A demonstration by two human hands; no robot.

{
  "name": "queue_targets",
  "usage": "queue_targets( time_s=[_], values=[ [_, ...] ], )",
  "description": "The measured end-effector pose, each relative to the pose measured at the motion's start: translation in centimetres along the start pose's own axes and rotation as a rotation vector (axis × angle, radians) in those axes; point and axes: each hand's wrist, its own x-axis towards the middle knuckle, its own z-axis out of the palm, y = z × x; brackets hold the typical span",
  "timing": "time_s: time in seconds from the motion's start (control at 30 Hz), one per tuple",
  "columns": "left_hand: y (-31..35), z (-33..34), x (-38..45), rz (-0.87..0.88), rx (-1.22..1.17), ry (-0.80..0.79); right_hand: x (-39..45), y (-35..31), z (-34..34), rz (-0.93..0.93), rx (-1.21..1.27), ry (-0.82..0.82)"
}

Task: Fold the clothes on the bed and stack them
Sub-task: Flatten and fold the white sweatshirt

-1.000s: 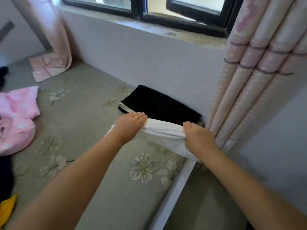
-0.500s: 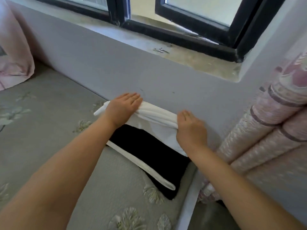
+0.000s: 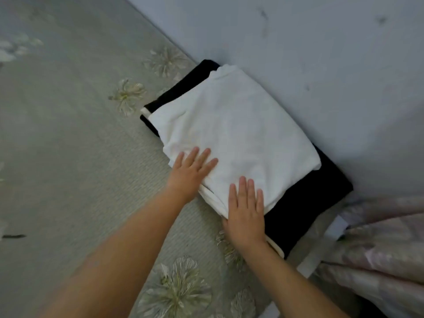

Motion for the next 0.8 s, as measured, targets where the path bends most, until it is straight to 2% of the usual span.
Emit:
queue_targets(
  time_s=[0.13, 0.23, 0.33, 0.43, 0.57, 0.73, 0.8],
  values=[
    [0.1, 0.6, -0.7, -0.012, -0.089, 0.092, 0.0, 0.3, 1.2, -0.023, 0.01, 0.074],
    [0.0, 1.4, -3.7, -0.057, -0.172, 0.146, -0.2, 0.0, 0.5, -0.002, 0.066, -0.011],
    [-1.0, 3.2, -8.6, -0.206, -0.288, 0.152, -0.3, -2.2, -0.2, -0.021, 0.084, -0.039],
    [-3.2, 5.3, -14.6, -0.427, -0.354, 0.119, -1.0, -7.3, -1.2, -0.23, 0.147, -0.031],
    [-6.8, 8.6, -24.8, -0.7, -0.439, 0.076, -3.5, -15.0, -1.2, -0.539, 0.169, -0.127],
    [-10.4, 12.6, -36.7, -1.024, -0.504, 0.116, -7.5, -23.0, -0.4, -0.772, 0.132, -0.162],
    [-11.9, 14.3, -40.7, -1.104, -0.538, 0.162, -8.9, -26.2, -0.2, -0.819, 0.101, -0.149]
  ],
)
